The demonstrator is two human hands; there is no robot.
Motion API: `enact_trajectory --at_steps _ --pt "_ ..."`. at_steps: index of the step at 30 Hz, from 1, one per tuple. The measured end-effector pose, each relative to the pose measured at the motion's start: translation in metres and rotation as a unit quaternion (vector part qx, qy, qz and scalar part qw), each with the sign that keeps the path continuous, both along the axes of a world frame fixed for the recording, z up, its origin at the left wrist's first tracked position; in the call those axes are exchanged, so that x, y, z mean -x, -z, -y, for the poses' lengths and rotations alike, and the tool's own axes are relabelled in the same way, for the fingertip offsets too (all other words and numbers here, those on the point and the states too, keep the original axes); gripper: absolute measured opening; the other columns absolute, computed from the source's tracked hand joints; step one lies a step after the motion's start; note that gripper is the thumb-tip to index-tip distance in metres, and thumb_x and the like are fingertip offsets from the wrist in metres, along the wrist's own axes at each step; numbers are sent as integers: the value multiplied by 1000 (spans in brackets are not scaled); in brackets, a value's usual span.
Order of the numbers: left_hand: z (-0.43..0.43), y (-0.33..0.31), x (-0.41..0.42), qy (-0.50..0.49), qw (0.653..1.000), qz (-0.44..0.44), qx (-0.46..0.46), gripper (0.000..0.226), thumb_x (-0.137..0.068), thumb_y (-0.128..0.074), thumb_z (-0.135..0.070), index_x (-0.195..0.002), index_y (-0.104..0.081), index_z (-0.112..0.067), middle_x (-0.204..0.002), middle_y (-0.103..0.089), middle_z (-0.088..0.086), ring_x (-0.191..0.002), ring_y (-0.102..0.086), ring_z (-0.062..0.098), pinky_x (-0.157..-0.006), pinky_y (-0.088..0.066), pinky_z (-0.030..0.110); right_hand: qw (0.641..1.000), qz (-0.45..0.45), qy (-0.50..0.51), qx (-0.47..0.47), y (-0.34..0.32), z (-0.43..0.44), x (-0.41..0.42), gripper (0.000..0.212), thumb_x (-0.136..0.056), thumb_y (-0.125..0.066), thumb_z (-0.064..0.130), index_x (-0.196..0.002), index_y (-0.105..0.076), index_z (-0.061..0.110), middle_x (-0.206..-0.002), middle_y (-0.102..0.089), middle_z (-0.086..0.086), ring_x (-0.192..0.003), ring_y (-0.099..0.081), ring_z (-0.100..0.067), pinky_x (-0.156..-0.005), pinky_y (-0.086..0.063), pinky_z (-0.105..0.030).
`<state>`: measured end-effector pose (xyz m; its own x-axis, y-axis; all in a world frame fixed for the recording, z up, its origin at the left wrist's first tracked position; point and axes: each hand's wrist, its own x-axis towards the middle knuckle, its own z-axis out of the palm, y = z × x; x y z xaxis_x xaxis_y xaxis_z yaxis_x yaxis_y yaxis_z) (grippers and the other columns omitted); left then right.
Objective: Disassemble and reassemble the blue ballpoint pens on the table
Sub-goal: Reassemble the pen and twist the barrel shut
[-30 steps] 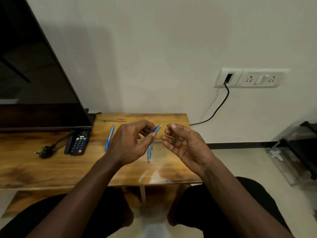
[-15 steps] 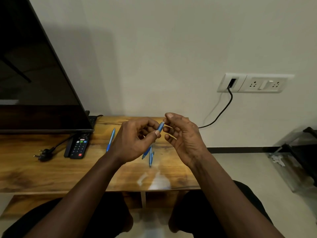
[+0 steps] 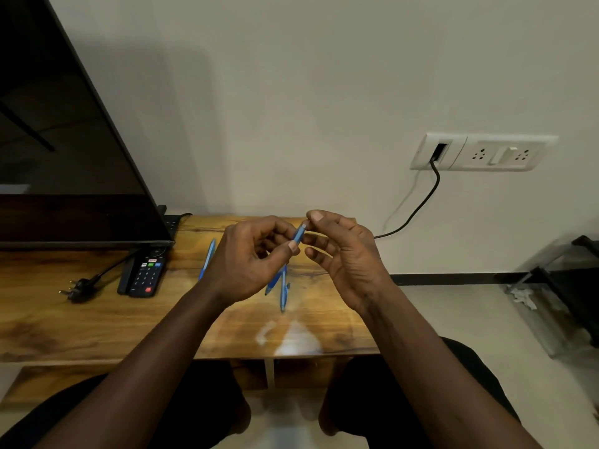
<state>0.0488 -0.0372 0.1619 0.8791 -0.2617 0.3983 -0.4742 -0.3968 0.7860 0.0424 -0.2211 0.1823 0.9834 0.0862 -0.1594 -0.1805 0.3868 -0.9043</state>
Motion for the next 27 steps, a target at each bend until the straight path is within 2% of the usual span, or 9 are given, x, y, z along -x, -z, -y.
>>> enact_trajectory --at_steps 11,22,27 --pt "0 1 1 -12 1000 16 -5 16 -93 -69 -22 -106 -75 -16 -85 -76 -7 -80 -73 16 -65 -60 36 998 40 16 51 4 -1 -1 20 -92 -73 22 -107 -76 9 -103 -75 -10 -94 -69 -24 -83 -55 -37" --pt "-1 2 2 -22 999 29 8 16 -94 -69 -22 -107 -75 -16 -86 -76 -6 -79 -74 19 -65 -60 42 997 66 10 25 7 -4 -2 17 -93 -72 15 -105 -75 4 -98 -74 -12 -96 -69 -23 -83 -54 -35" --pt "-2 2 3 -20 999 24 9 14 -95 -70 -19 -107 -75 -15 -86 -76 -6 -78 -74 19 -65 -60 42 995 77 12 58 9 -5 -3 16 -94 -70 14 -106 -76 5 -102 -75 -14 -99 -70 -27 -86 -55 -38"
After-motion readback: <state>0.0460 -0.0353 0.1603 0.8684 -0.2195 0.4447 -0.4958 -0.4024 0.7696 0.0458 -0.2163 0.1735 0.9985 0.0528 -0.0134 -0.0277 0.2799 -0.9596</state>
